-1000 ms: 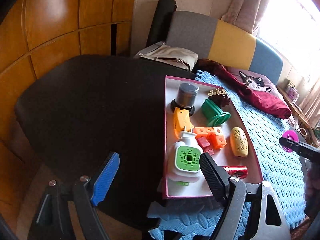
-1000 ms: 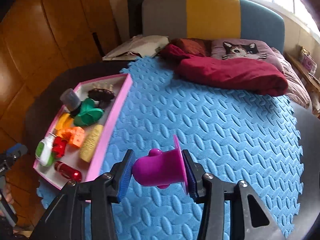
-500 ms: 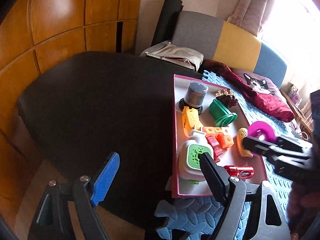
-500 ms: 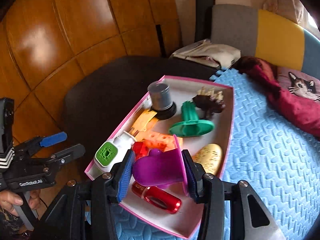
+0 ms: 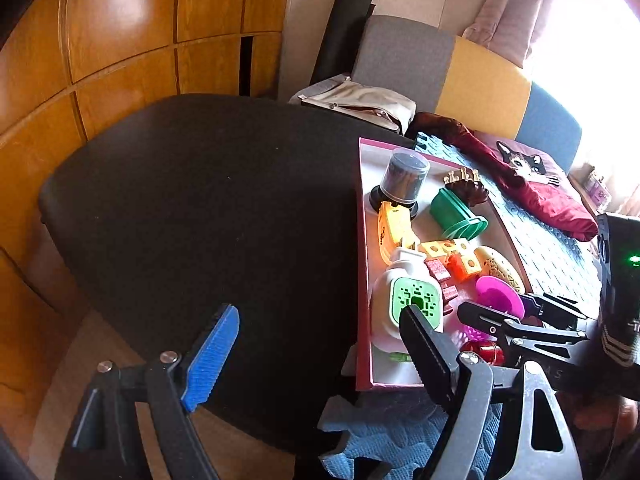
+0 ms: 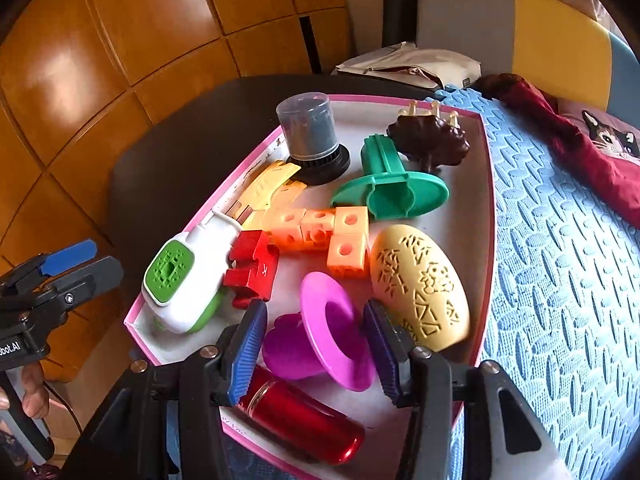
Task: Organize rigid objects
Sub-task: 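Carry the magenta cup into the tray and open the right gripper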
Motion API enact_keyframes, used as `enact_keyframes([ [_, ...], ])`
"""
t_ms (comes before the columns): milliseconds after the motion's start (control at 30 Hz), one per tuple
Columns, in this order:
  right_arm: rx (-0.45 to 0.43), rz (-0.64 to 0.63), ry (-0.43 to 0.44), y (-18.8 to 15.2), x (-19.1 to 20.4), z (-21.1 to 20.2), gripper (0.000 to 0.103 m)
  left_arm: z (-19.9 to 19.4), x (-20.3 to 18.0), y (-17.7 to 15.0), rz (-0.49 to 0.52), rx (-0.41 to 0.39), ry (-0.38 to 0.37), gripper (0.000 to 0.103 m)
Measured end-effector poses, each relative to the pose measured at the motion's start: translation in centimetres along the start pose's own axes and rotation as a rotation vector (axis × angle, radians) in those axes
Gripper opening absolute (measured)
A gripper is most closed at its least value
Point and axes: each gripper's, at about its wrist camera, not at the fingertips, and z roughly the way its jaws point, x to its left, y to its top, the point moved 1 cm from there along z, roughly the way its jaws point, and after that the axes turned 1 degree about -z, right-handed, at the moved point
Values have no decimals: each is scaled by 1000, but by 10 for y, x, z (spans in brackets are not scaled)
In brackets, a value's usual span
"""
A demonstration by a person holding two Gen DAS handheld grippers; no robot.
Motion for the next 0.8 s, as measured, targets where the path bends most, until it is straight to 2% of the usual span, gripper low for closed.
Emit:
enact_keyframes([
  [133, -22, 20, 0, 1, 1, -6, 51, -4, 0, 1, -3, -16, 15, 86],
  [267, -81, 43, -24, -1, 2, -20, 52, -9, -4, 1, 7, -31, 21, 90],
  [367, -142, 61, -88, -1, 3, -34, 52, -16, -11, 1, 22, -57, 33, 94],
  [433, -190, 82, -135, -3, 2, -45, 52, -22, -15, 0, 28, -81, 31, 102],
  [567, -252, 130, -218, -9, 1, -63, 52, -31, -25, 0, 35, -99, 32, 103],
  [800, -259, 193, -278, -23, -5, -75, 52, -40, -45, -7, 60, -123, 96, 103],
])
